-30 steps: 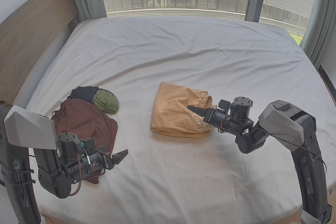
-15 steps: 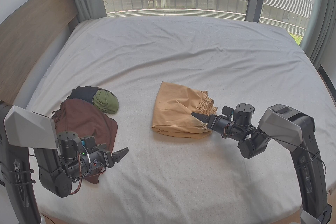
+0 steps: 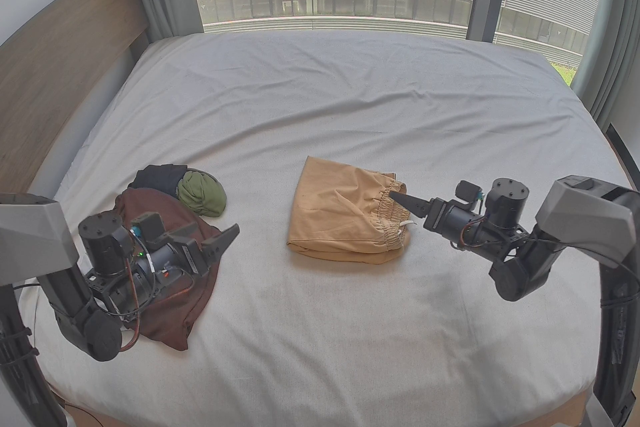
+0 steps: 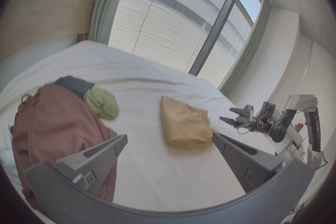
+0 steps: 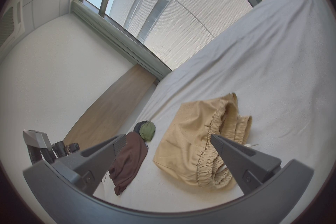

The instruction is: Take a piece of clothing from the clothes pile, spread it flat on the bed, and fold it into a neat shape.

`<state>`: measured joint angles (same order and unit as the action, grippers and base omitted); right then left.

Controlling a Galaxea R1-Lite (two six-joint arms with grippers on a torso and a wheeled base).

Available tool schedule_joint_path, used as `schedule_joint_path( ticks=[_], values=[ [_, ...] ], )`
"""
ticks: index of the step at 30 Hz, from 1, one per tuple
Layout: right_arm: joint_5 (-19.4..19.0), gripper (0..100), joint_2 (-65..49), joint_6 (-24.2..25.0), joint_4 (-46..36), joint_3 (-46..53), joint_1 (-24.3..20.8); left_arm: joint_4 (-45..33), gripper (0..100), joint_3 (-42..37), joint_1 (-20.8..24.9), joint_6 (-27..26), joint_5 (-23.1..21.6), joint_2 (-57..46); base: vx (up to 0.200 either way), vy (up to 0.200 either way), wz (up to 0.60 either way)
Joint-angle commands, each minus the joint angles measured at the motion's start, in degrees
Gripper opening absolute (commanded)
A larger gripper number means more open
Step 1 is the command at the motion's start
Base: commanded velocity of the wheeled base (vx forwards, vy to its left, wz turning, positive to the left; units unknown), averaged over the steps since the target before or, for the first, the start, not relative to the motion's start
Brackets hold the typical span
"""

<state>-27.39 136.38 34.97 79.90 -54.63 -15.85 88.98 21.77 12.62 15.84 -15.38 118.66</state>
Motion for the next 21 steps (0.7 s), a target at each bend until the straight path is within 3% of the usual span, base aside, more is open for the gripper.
schedule_joint_path(
  ticks=[1, 7, 12, 21],
  values=[
    [-0.03, 100, -18.43, -5.18, 5.44, 16.92, 1.79, -0.12, 100, -1.82, 1.27, 1.13, -0.7, -14.95, 0.0, 0.0, 0.0],
    [-0.03, 100, -29.06, -13.44, 7.11, 30.63, 2.93, -0.03, 100, -5.6, 2.76, 0.16, -0.88, -19.7, 0.0, 0.0, 0.0],
    [-0.12, 100, -37.5, -14.14, 8.43, 38.98, 3.72, -0.03, 100, -10.87, 4.08, -4.06, -0.88, -23.13, 0.0, 0.0, 0.0],
    [-0.21, 100, -54.02, -14.41, 7.99, 48.83, 3.72, -0.12, 100, -17.2, 3.64, -4.85, -0.7, -29.54, 0.0, 0.0, 0.0]
  ],
)
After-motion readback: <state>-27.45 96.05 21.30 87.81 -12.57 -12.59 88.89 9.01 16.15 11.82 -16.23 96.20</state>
